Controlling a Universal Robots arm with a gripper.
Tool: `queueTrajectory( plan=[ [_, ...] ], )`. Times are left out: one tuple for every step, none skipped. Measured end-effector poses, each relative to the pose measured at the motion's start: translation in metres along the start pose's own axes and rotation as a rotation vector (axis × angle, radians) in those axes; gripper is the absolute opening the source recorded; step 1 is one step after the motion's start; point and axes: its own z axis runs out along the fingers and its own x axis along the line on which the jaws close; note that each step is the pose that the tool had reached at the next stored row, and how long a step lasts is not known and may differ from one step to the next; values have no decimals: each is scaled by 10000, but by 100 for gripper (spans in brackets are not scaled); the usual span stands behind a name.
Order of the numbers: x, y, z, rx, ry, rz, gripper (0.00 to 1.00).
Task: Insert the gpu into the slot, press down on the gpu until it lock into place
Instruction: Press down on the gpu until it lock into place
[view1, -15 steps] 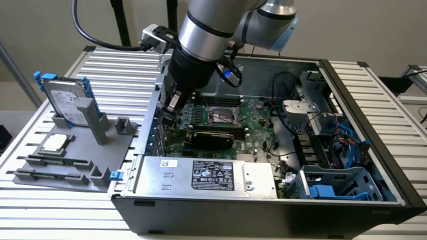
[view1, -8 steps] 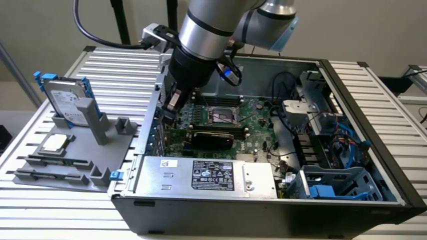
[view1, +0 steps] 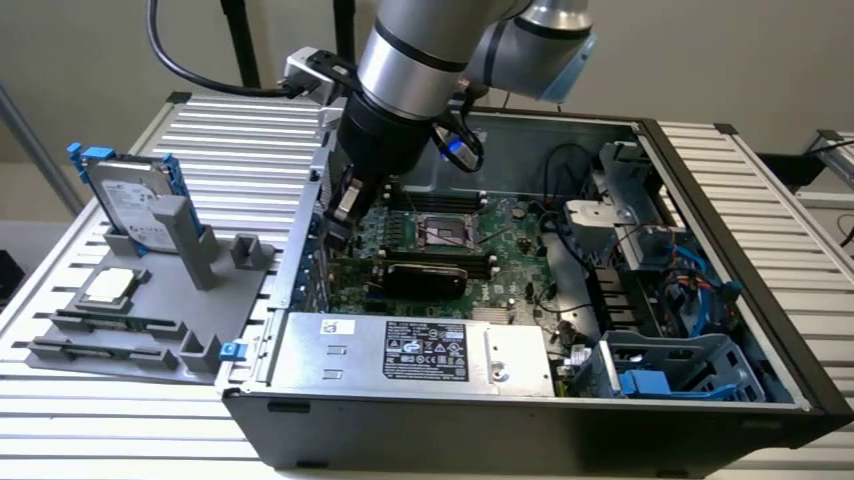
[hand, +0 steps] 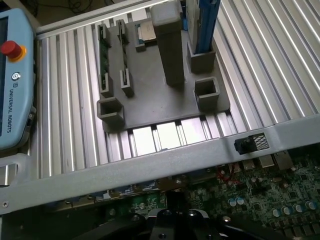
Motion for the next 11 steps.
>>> queueTrajectory(
  plan=[
    [19,-5,1,-1,0,1,11],
    [37,-10,2,-1,1,2,11],
    [53,-15,3,-1,1,4,11],
    [61,-17,4,-2,-1,7,11],
    [63,-17,4,-3,-5,16,11],
    [63,-17,4,-4,-7,24,11],
    [63,-18,5,-5,-11,30,11],
    [63,-18,4,-6,-13,39,11],
    [63,-18,4,-8,-16,51,11],
    [61,-18,4,-10,-20,63,11],
    [58,-17,3,-12,-23,75,11]
  ],
)
